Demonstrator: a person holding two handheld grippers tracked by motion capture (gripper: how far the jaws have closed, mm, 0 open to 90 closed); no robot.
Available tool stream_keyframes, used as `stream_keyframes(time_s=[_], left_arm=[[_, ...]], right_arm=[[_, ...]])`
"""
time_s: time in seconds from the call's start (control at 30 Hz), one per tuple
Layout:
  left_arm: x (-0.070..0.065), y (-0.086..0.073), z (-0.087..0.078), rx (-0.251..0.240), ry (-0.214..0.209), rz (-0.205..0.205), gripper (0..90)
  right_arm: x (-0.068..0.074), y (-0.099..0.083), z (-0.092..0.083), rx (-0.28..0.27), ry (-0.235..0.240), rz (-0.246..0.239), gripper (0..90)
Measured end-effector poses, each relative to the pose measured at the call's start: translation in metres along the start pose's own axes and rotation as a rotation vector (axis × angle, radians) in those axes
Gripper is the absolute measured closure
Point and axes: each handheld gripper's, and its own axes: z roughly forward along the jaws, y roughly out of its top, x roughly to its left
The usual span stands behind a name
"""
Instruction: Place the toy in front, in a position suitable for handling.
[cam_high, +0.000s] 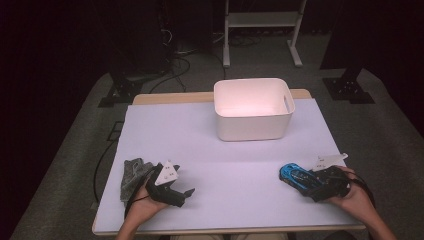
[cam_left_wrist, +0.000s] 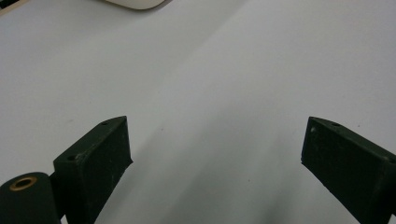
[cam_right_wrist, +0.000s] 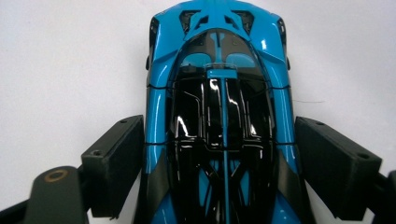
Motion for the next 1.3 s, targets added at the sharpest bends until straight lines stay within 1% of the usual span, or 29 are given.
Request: stream_keyframes(time_s=[0.13, 0.17, 0.23, 0.3, 0.43, 0.47, 0.53, 0.73, 0.77, 0.9, 1.03, 1.07, 1.1, 1.2, 1.23, 1.3], left_arm=[[-0.001, 0.001, 0.001, 0.002, -0.004, 0.008, 7.4], [-0.001, 0.001, 0.001, -0.001, -0.004, 0.008, 7.3], [-0.001, 0.001, 0.001, -0.002, -0.003, 0.008, 7.3], [-0.001, 0.001, 0.0, -0.004, -0.002, 0.007, 7.4], [0.0, 0.0, -0.001, -0.004, 0.002, 0.005, 7.3], [0.0, 0.0, -0.001, -0.003, 0.002, 0.004, 7.3], [0.0, 0.0, -0.001, -0.002, 0.002, 0.003, 7.3], [0.0, 0.0, -0.001, -0.002, 0.002, 0.005, 7.4], [0.0, 0.0, -0.001, -0.003, 0.003, 0.005, 7.3], [0.0, 0.0, -0.001, -0.004, 0.003, 0.002, 7.3], [0.0, 0.0, -0.001, -0.004, 0.003, 0.004, 7.3], [0.0, 0.0, -0.001, -0.007, 0.002, 0.0, 7.3], [0.0, 0.0, -0.001, -0.007, 0.003, 0.0, 7.3], [0.0, 0.0, -0.001, -0.005, 0.004, 0.001, 7.4], [0.0, 0.0, -0.001, -0.005, 0.004, 0.001, 7.4], [0.001, 0.0, -0.002, -0.007, 0.007, -0.001, 7.3]], right_arm=[[0.001, -0.002, 0.0, -0.012, -0.007, 0.004, 17.7], [0.001, -0.003, 0.0, -0.017, -0.01, 0.004, 18.9], [0.002, -0.003, -0.001, -0.028, -0.012, 0.0, 24.7], [0.003, -0.004, -0.002, -0.031, -0.019, -0.003, 24.8], [0.003, -0.004, -0.002, -0.036, -0.015, -0.001, 24.9], [0.002, -0.004, -0.003, -0.036, -0.011, 0.003, 25.0], [0.001, -0.005, -0.004, -0.056, 0.003, 0.016, 25.1], [0.002, -0.005, -0.006, -0.052, -0.002, 0.009, 25.2], [0.001, -0.005, -0.006, -0.06, -0.001, 0.01, 25.1], [0.0, -0.007, -0.008, -0.065, 0.012, 0.02, 25.2], [0.0, -0.008, -0.008, -0.086, 0.029, 0.033, 25.2], [-0.001, -0.008, -0.008, -0.095, 0.043, 0.045, 25.2], [-0.001, -0.007, -0.009, -0.103, 0.046, 0.046, 25.2], [-0.001, -0.005, -0.011, -0.121, 0.051, 0.05, 25.2], [-0.001, -0.003, -0.012, -0.126, 0.062, 0.053, 25.2], [0.001, 0.005, -0.014, -0.146, 0.081, 0.043, 25.2]])
